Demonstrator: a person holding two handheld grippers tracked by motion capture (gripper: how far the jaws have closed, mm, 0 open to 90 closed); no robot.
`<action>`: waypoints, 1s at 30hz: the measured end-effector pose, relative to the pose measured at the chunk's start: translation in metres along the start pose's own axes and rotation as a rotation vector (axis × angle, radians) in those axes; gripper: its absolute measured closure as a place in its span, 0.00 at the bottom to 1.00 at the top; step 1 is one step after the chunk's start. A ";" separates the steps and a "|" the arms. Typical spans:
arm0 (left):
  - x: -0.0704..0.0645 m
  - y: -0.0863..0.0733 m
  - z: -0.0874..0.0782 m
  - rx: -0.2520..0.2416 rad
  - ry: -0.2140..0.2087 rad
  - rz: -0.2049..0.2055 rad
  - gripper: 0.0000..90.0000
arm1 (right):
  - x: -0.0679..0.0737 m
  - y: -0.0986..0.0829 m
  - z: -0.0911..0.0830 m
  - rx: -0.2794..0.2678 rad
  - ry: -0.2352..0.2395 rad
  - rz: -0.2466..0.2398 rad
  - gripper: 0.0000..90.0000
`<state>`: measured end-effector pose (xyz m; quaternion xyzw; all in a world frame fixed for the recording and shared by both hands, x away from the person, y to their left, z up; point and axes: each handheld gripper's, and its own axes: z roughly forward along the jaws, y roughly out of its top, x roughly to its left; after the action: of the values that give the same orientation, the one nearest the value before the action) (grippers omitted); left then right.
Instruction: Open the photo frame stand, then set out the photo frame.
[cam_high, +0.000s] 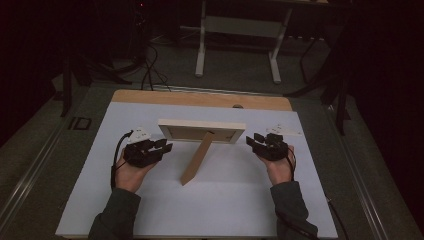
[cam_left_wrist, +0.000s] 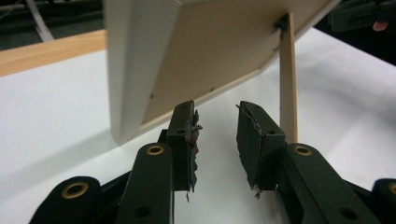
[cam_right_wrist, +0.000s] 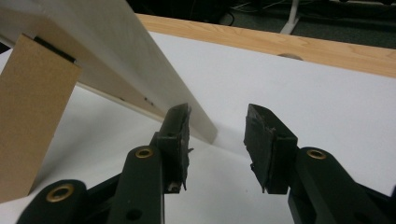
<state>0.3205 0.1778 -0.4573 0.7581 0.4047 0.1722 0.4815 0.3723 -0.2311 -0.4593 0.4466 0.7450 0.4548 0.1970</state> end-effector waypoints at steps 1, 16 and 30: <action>0.001 0.000 -0.001 -0.005 0.004 -0.008 0.75 | 0.000 0.001 0.002 0.003 0.003 -0.001 0.66; 0.009 0.006 0.001 -0.027 0.020 -0.044 0.76 | 0.004 0.006 0.011 0.063 0.113 -0.173 0.64; 0.002 0.017 0.005 -0.035 0.012 -0.032 0.82 | -0.005 0.011 0.010 0.080 0.103 -0.167 0.75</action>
<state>0.3324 0.1726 -0.4456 0.7419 0.4164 0.1760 0.4951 0.3874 -0.2287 -0.4559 0.3667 0.8061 0.4291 0.1777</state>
